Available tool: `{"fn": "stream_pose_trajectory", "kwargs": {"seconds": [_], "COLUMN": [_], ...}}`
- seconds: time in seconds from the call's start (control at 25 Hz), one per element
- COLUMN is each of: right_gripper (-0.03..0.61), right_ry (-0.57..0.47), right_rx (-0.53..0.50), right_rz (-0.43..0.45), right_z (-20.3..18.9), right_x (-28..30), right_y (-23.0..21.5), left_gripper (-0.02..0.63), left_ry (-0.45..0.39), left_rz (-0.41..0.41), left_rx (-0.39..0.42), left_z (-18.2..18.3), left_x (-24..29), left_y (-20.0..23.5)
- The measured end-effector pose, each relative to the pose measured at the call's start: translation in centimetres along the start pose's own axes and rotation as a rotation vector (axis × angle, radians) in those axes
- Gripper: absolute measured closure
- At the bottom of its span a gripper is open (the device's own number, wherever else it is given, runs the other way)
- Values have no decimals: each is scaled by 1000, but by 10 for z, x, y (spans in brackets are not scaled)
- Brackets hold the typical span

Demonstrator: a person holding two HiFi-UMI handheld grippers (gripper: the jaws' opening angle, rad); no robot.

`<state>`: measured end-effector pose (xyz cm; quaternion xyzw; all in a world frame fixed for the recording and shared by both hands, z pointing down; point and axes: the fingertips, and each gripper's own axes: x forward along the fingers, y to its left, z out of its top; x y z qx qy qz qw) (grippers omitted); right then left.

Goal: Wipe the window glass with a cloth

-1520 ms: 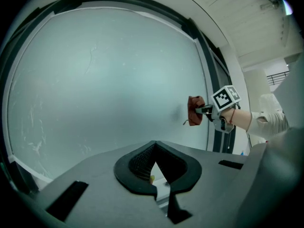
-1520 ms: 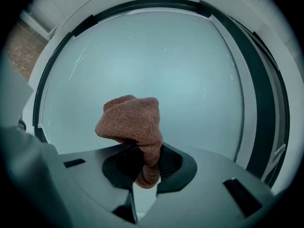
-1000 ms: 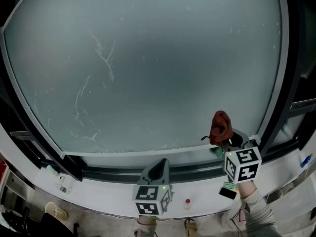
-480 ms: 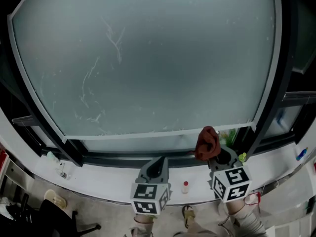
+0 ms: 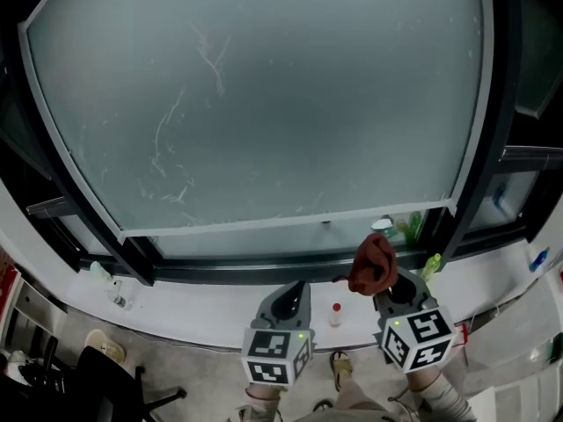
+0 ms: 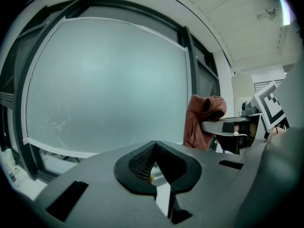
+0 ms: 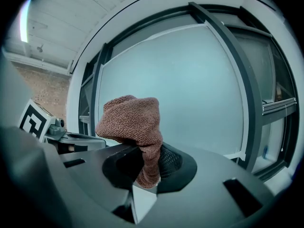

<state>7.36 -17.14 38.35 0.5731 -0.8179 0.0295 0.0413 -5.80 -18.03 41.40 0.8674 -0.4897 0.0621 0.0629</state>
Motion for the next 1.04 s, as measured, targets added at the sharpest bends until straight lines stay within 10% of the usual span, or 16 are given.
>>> {"fn": "stream_pose_trajectory", "kwargs": {"seconds": [1.04], "right_gripper": [531], "right_ry": [-24], "right_rx": [-20], "right_rz": [0], "right_z": [-10], "right_x": [-28], "right_y": [28], "left_gripper": [609], "left_ry": [-39], "left_rz": [-47], "left_rx": [-7], "left_z": [-4], "left_x": [-16], "left_y": [-13]}}
